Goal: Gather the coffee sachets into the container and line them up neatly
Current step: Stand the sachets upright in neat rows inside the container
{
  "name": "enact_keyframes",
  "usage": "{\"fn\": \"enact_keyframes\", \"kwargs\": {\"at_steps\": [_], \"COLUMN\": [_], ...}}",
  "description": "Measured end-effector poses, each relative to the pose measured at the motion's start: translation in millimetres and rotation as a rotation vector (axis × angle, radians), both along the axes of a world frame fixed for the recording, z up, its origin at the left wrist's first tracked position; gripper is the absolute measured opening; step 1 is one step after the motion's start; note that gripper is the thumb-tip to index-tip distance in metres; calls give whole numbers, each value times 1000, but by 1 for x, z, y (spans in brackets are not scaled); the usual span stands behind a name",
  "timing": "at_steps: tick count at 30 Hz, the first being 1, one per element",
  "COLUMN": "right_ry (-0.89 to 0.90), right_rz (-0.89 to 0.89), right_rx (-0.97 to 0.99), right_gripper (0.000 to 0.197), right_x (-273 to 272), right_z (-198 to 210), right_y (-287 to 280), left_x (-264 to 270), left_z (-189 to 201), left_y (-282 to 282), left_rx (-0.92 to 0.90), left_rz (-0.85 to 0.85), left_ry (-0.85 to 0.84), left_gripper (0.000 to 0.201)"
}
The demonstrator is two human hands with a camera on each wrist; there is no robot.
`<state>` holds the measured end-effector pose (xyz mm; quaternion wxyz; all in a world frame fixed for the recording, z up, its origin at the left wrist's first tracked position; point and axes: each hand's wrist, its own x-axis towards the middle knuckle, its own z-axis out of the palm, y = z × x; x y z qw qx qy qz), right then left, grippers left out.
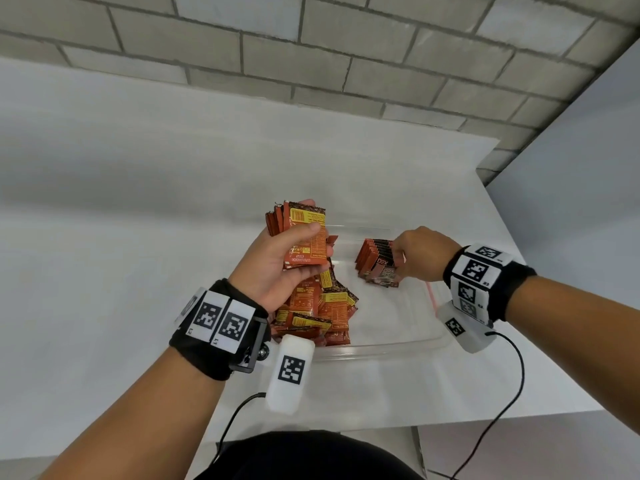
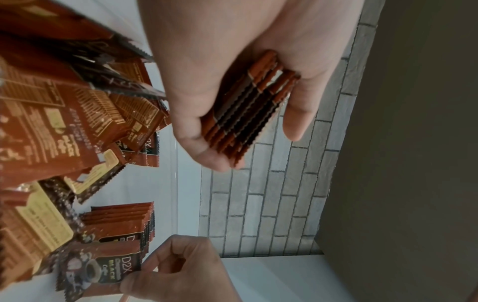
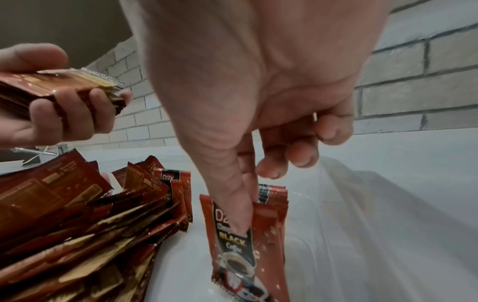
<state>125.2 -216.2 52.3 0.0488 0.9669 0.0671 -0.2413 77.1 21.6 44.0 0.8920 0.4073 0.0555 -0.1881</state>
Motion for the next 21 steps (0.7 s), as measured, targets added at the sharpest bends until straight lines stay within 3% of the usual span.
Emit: {"fn": "enact_keyframes", "kwargs": {"at_steps": [5, 8, 14, 21], "right_ry": [25, 27, -7, -9], "right_rz": [54, 114, 179, 197], "right_rx": [-105, -181, -247, -273], "right_gripper": [27, 14, 28, 27], "right_x": [1, 1, 6, 8], "right_z": [-5, -5, -9, -10], "right_y": [11, 15, 17, 16], "left_x": [-2, -2, -1, -1], "left_z": [0, 0, -1, 0], "left_y": [4, 6, 7, 6], "left_rx": [12, 11, 0, 15], "left_rz": [13, 14, 27, 17], "left_ry": [13, 18, 19, 24], "left_gripper": [33, 40, 36, 38]}}
